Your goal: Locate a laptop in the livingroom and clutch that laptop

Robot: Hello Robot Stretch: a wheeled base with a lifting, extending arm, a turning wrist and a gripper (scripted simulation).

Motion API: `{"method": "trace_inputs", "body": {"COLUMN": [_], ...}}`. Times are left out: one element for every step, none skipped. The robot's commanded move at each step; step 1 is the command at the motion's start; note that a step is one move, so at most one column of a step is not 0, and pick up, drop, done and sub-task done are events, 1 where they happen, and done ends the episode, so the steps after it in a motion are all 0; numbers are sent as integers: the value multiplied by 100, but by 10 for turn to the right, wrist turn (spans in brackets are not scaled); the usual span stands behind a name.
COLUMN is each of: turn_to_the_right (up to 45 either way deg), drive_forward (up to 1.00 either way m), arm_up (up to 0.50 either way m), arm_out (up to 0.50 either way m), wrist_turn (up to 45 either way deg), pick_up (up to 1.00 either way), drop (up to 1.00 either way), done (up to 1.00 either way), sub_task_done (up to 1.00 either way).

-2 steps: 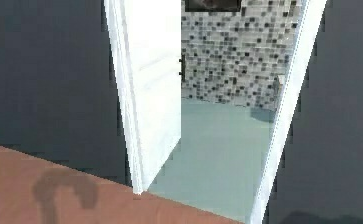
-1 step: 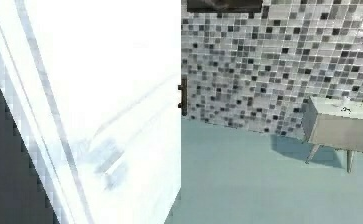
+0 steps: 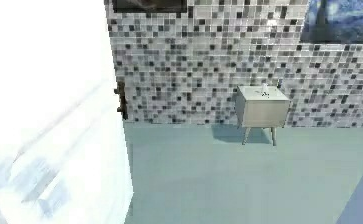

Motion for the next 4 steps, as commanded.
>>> {"method": "trace_inputs", "body": {"turn_to_the_right": [0, 30, 0, -450], "drive_forward": [100, 0, 50, 0], "arm_up": [0, 0, 0, 0], "arm_out": [0, 0, 0, 0], "wrist_turn": [0, 0, 0, 0], "pick_up": [0, 0, 0, 0], "drop": [0, 0, 0, 0], "done": [0, 0, 0, 0], "sub_task_done": [0, 0, 0, 0]}}
